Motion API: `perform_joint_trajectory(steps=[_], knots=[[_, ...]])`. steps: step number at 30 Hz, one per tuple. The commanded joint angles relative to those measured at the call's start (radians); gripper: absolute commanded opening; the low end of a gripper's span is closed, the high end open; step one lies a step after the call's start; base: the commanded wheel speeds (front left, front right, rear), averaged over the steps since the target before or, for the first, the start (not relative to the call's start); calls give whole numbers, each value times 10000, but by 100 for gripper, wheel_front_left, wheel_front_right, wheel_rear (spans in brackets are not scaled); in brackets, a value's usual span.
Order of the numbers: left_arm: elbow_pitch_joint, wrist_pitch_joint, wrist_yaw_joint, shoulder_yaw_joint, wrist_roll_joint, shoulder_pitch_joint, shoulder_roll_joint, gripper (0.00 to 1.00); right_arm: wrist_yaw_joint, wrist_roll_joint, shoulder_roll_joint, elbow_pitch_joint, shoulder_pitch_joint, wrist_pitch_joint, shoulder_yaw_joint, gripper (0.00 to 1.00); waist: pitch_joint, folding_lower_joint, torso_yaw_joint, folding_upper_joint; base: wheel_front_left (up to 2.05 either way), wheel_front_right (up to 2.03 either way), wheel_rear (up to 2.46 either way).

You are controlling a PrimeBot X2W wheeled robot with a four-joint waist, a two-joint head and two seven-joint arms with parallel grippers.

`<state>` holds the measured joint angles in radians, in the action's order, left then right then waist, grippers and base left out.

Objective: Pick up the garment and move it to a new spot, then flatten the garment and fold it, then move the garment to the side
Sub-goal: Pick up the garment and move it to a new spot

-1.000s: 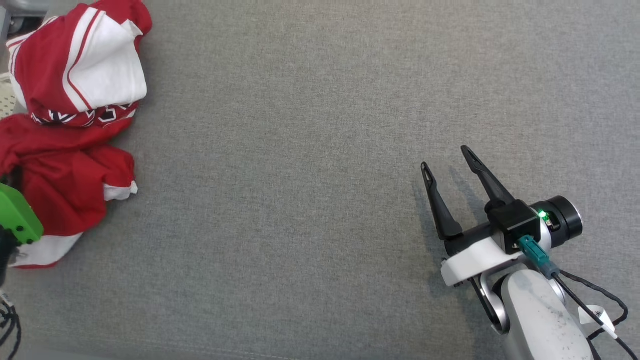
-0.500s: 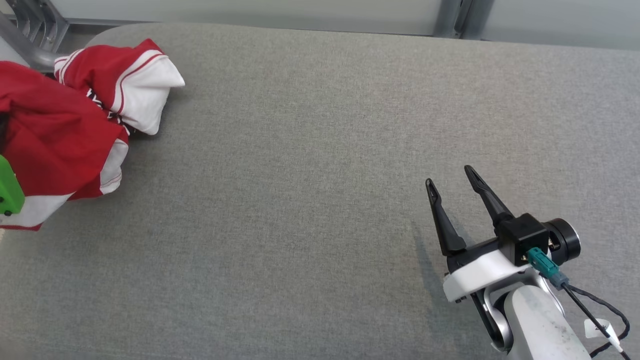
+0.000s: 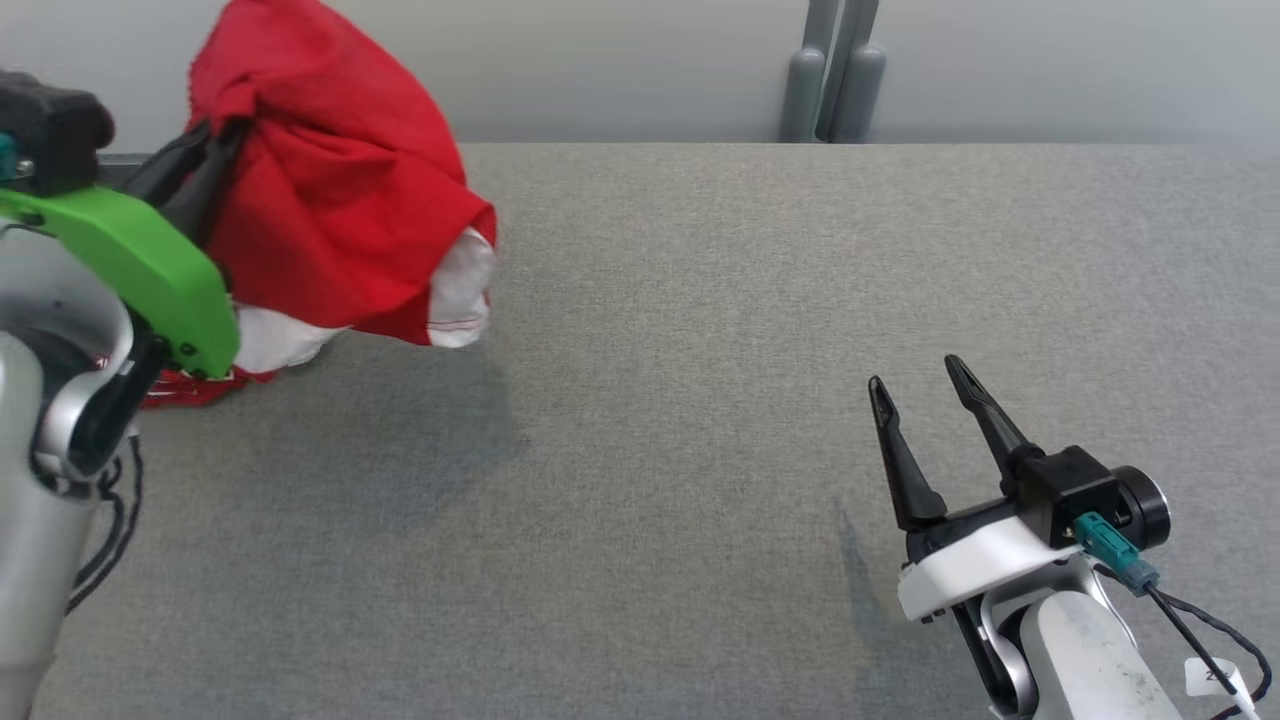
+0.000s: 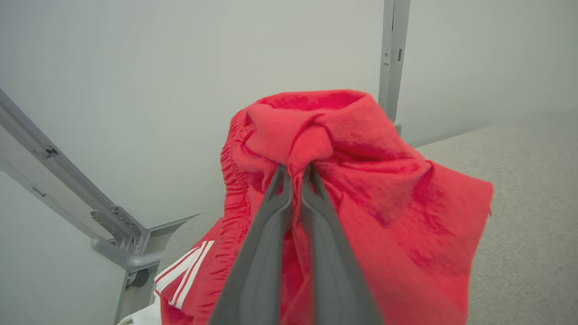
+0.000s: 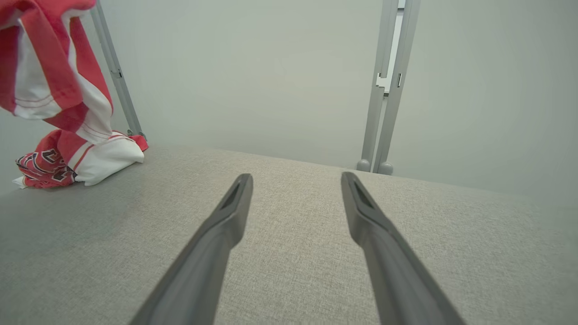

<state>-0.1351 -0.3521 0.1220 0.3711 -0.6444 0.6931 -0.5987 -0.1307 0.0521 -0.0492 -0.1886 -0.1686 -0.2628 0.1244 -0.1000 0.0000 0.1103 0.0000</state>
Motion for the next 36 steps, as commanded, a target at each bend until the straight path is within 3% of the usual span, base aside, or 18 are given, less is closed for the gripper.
perform_joint_trajectory(steps=[1,13,22,28,36], knots=[[174,-66,-71,92,-101,170,188,0,-1,78,-23,18,123,-29,-25,100,197,0,-397,0,0,0,0],[477,340,-251,1405,-233,139,2469,0,-1,168,-20,213,25,-29,-452,100,-274,0,-1595,0,0,0,0],[-2402,2008,-593,1958,-39,-380,4255,0,-1,202,-18,651,-398,-29,-967,100,-1035,0,-2569,0,0,0,0],[-4570,2865,-669,1908,24,-80,4683,0,-1,250,-18,881,-570,-29,-1121,100,-1478,0,-3124,0,0,0,0],[-6621,3767,-1204,1651,360,732,4549,0,-1,374,-16,952,-665,-29,-960,100,-1835,0,-3722,0,0,0,0]])
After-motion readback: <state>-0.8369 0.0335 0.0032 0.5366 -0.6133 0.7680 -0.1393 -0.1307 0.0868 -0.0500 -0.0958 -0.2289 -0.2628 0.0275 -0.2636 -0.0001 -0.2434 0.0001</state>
